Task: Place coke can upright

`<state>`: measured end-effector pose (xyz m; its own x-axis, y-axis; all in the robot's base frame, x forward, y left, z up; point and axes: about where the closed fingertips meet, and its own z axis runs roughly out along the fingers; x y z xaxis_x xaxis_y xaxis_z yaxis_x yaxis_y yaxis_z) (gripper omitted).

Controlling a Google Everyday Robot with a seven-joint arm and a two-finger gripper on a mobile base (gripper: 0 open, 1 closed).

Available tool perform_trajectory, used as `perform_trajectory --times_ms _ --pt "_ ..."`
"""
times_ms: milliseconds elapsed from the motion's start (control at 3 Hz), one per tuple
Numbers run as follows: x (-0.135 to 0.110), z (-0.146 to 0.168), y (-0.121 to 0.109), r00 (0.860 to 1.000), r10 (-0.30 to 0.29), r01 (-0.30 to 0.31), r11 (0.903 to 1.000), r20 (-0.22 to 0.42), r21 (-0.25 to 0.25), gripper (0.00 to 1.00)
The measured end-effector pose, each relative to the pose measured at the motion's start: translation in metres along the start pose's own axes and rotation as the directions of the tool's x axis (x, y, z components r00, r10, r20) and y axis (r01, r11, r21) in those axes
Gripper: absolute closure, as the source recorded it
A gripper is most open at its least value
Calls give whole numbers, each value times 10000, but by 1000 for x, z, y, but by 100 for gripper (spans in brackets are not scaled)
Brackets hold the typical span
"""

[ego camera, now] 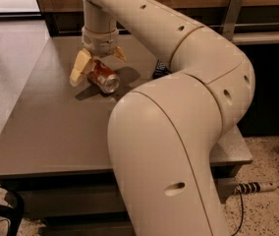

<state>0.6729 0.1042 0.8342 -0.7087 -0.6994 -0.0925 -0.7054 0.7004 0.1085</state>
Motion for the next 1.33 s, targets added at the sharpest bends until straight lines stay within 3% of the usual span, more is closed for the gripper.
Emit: perform_trajectory --times_ms 333,667,1333 --pt "-5 8 -2 9999 -118 118 9999 -30 -34 0" --pt "-8 11 -2 9997 -190 192 9997 -149 142 16" --pt "-17 16 -3 9998 -216 215 9996 58 188 70"
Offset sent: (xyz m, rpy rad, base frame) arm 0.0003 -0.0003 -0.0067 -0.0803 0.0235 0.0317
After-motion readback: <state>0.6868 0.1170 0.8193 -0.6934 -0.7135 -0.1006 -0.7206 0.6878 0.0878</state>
